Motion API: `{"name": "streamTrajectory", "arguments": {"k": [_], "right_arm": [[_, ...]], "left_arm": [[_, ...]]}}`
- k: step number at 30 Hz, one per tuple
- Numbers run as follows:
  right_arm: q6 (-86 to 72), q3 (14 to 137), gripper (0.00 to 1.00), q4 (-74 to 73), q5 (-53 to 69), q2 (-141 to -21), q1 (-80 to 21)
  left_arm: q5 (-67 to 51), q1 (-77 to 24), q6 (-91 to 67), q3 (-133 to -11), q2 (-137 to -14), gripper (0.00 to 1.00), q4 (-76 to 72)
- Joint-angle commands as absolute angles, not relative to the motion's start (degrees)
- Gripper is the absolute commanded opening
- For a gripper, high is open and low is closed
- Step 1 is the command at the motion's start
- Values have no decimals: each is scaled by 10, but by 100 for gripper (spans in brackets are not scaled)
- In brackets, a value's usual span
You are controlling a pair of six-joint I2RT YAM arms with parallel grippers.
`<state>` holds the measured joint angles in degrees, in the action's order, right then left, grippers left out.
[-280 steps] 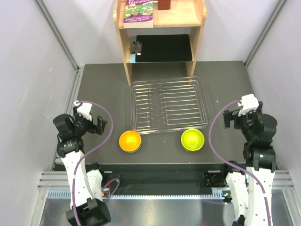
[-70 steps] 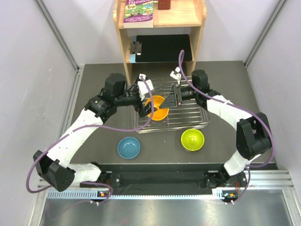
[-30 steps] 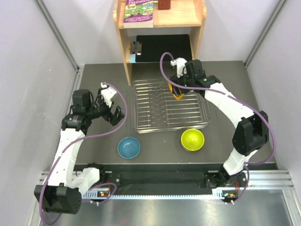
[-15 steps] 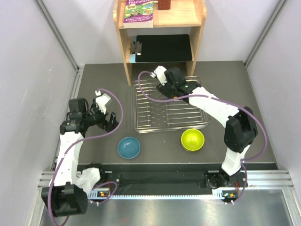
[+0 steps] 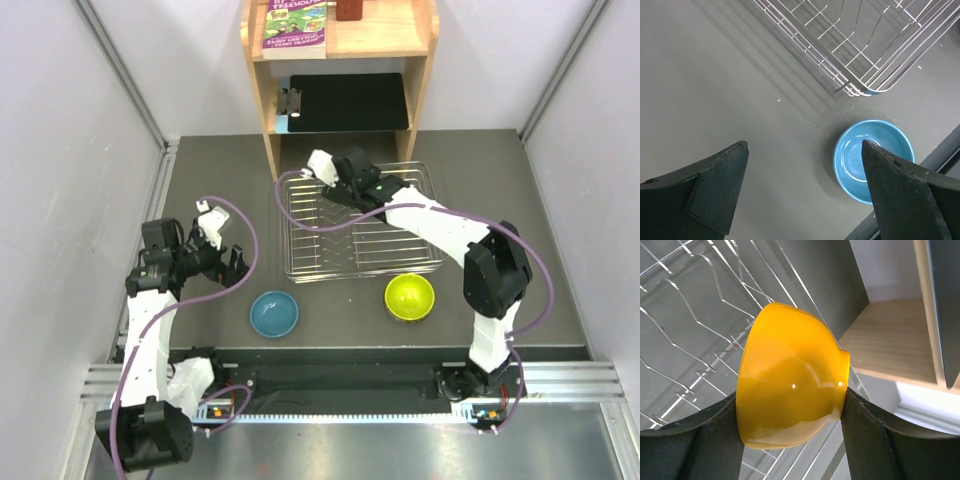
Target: Load the bowls into the dish rack
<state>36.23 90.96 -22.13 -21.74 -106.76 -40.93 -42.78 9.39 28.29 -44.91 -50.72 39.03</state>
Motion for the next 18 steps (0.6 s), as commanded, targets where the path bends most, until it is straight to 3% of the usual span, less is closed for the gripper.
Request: {"name": "streamTrajectory", "arguments": {"k": [1, 18], "right_arm": [[408, 941, 0, -178, -236, -1080, -426], [468, 982, 0, -189, -239, -1131, -453]], "left_arm": [[-439, 101, 277, -449, -492, 99, 380], [-445, 108, 279, -441, -485, 99, 380]]}}
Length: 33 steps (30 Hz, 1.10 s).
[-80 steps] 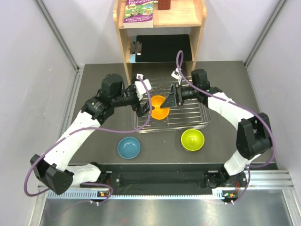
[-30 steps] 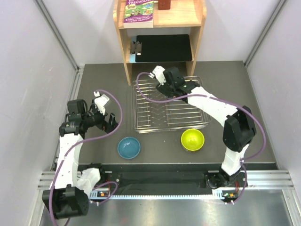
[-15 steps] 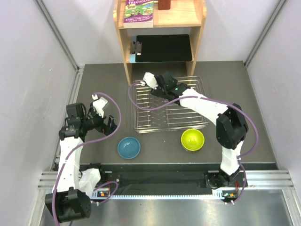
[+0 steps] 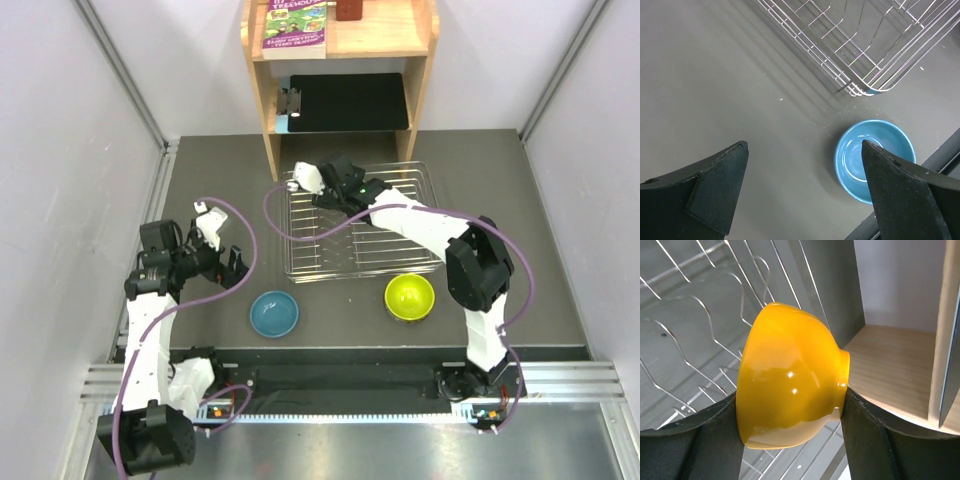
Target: Load the bowls into the dish rack
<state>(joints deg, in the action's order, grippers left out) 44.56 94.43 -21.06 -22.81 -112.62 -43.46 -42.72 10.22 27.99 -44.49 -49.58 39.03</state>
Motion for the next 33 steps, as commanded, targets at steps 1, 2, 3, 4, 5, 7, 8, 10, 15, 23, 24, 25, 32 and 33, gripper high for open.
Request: {"name": "streamTrajectory", "arguments": {"k": [1, 2, 3, 4, 5, 7, 8, 10, 15, 23, 24, 25, 32, 33], "right_arm": [[468, 983, 0, -191, -237, -1133, -453], [470, 989, 0, -192, -237, -1136, -454], [472, 991, 0, -195, -236, -1140, -456], [475, 992, 0, -194, -236, -1143, -457], [475, 995, 0, -194, -237, -1146, -458], [479, 997, 0, -192, -236, -1149, -460], [482, 997, 0, -191, -238, -1151, -461], [489, 998, 0, -191, -239, -1155, -464], [505, 1007, 0, -197, -240, -1168, -471], [532, 1012, 0, -191, -238, -1184, -476], [536, 1012, 0, -191, -237, -1186, -477], [545, 1012, 0, -190, -238, -1187, -477], [580, 1012, 1, -179, -243, -1200, -479], [584, 1013, 1, -180, -243, -1203, -479]], "left_arm": [[-445, 107, 279, -441, -484, 99, 380], [-446, 109, 280, -441, -486, 99, 380], [-445, 108, 280, -441, -484, 99, 380], [-446, 109, 280, -441, -485, 99, 380], [-446, 108, 280, -441, -484, 99, 381], [-447, 109, 280, -440, -483, 99, 381], [-447, 110, 281, -439, -483, 99, 381], [-448, 110, 281, -439, -483, 99, 381], [-449, 111, 281, -440, -483, 99, 381], [-452, 112, 284, -439, -483, 99, 384], [-452, 111, 284, -439, -483, 99, 384], [-453, 112, 284, -439, -483, 99, 385], [-454, 113, 286, -439, -483, 99, 386], [-454, 113, 286, -439, -483, 99, 386]]}}
